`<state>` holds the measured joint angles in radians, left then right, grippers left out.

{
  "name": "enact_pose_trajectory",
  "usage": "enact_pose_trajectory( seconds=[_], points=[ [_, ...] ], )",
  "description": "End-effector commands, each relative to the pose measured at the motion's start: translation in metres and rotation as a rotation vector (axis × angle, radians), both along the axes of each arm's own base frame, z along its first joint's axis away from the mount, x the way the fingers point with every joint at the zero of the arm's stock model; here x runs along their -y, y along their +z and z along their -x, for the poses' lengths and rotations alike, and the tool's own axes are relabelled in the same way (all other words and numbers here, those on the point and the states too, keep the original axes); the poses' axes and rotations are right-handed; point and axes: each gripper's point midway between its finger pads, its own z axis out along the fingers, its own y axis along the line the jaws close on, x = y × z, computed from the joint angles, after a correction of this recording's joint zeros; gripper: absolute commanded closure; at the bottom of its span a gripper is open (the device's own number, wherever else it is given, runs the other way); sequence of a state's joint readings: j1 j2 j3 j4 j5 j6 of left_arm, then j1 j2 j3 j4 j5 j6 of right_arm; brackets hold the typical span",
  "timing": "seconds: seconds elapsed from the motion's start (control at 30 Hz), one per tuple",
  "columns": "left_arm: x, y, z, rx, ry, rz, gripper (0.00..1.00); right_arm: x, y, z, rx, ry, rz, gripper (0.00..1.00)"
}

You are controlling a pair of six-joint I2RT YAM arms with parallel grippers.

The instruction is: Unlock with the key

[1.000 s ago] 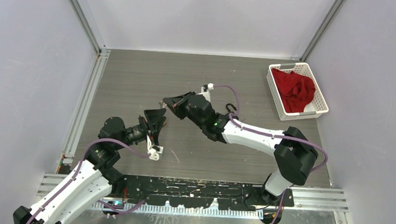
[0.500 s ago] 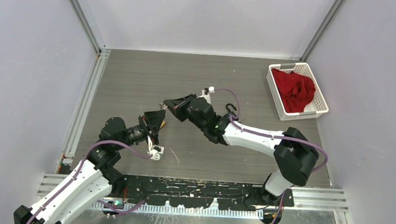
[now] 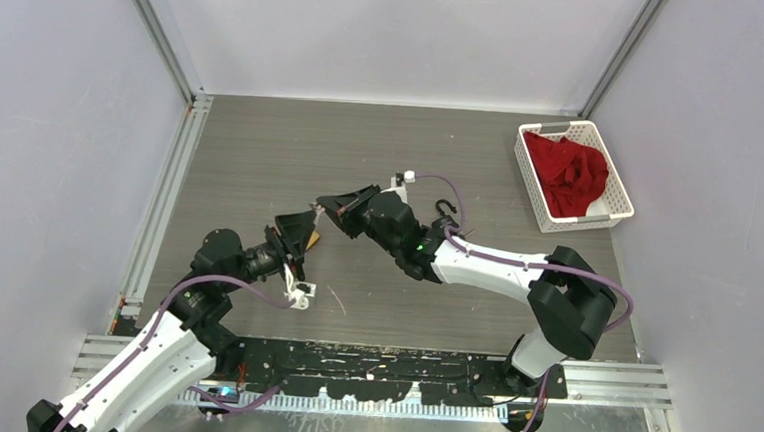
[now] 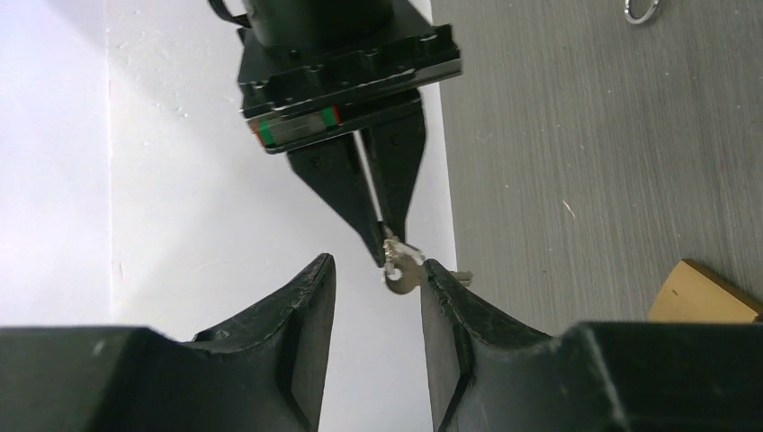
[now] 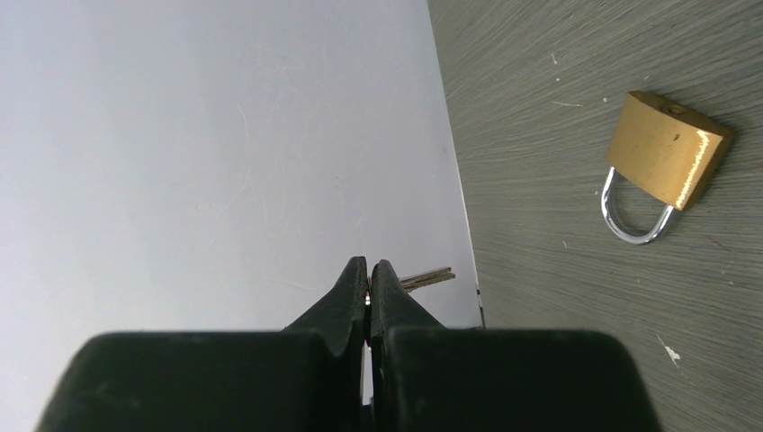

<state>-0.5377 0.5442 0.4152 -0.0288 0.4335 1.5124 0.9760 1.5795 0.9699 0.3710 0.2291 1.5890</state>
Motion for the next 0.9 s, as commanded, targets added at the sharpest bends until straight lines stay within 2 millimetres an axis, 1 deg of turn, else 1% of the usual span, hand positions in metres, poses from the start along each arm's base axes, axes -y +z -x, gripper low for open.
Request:
enact_pose_trajectory(
  seconds=[0.0,0.13,0.2,0.3,0.37,0.47,0.57,0.73,0.87],
  points=[
    [0.003,-0.008,0.012,0.002,-0.05,-0.023,0.58,0.001,0.06,0.004,0.092,0.006,-0.147,0.99],
    [0.004,-0.013,0.021,0.021,-0.086,-0.045,0.57,0.002,0.065,0.004,0.112,0.004,-0.151,0.99],
    [0.003,-0.013,0.021,0.027,-0.086,-0.044,0.56,0.003,0.067,0.005,0.115,0.007,-0.157,0.99],
    [0.003,-0.002,0.015,0.051,-0.063,-0.011,0.56,0.001,0.067,0.004,0.113,0.007,-0.159,0.99],
    [0.003,0.007,0.009,0.079,-0.044,0.011,0.56,-0.004,0.066,0.01,0.105,0.045,-0.168,0.99],
    [0.003,0.017,0.002,0.102,-0.02,0.029,0.56,-0.005,0.064,0.011,0.1,0.048,-0.168,0.99],
    [0.003,0.024,-0.001,0.118,-0.013,0.042,0.56,-0.005,0.063,0.011,0.099,0.047,-0.166,0.99],
    [0.005,0.03,0.0,0.139,-0.024,0.051,0.57,-0.005,0.063,0.012,0.095,0.049,-0.167,0.99],
    [0.002,0.034,-0.003,0.142,-0.001,0.055,0.61,-0.005,0.063,0.012,0.095,0.05,-0.168,0.99]
  ],
)
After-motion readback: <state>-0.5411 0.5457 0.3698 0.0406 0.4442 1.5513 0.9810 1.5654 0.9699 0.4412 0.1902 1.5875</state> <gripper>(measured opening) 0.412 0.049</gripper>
